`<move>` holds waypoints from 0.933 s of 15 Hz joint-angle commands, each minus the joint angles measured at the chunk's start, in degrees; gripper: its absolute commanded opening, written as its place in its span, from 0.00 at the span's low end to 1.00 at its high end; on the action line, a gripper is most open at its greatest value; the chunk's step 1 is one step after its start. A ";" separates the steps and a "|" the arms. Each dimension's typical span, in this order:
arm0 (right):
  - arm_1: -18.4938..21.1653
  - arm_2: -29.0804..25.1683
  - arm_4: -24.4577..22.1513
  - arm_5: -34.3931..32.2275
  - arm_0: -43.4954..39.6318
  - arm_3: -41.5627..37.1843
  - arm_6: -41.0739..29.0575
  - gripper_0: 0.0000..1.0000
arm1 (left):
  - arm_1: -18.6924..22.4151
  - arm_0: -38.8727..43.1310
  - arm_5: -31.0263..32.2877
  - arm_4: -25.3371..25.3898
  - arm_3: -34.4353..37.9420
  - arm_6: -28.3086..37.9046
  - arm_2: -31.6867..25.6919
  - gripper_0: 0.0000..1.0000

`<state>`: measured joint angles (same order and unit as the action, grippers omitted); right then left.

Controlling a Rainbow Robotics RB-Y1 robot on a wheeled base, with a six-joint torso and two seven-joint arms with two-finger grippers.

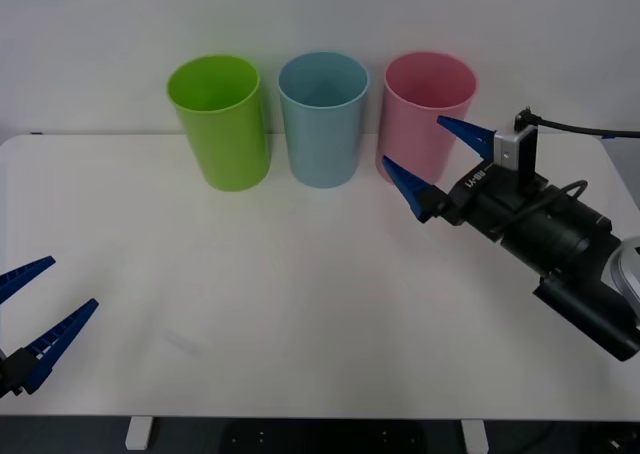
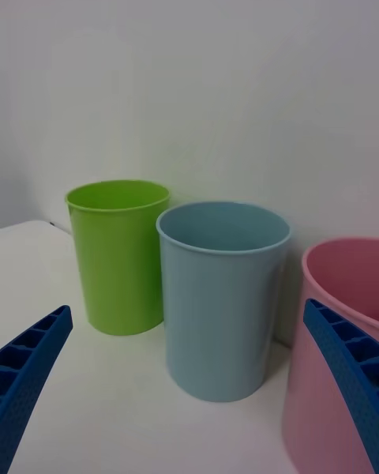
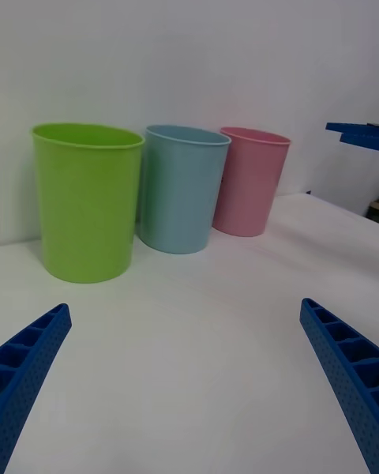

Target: Grasp the object on the table and drop it into the matching bin: aluminum can to the light blue bin, PET bottle to the pink bin.

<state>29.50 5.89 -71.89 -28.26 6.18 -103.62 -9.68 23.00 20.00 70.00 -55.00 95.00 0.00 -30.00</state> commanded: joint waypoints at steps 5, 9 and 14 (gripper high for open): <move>0.38 -7.29 2.54 -9.27 -8.72 -1.59 9.15 1.00 | 0.00 0.00 0.00 0.00 0.00 0.00 0.00 1.00; 0.30 -12.39 2.89 -16.12 -14.26 -1.59 11.88 1.00 | 0.00 0.00 0.00 0.00 0.00 0.00 0.00 1.00; 0.21 -17.40 4.65 -23.24 -19.97 -2.29 12.05 1.00 | 0.00 0.00 0.00 0.00 0.00 0.00 0.00 1.00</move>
<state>29.78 -10.92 -67.40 -50.60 -13.14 -105.90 2.37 23.00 20.00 70.00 -55.00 95.00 0.00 -30.00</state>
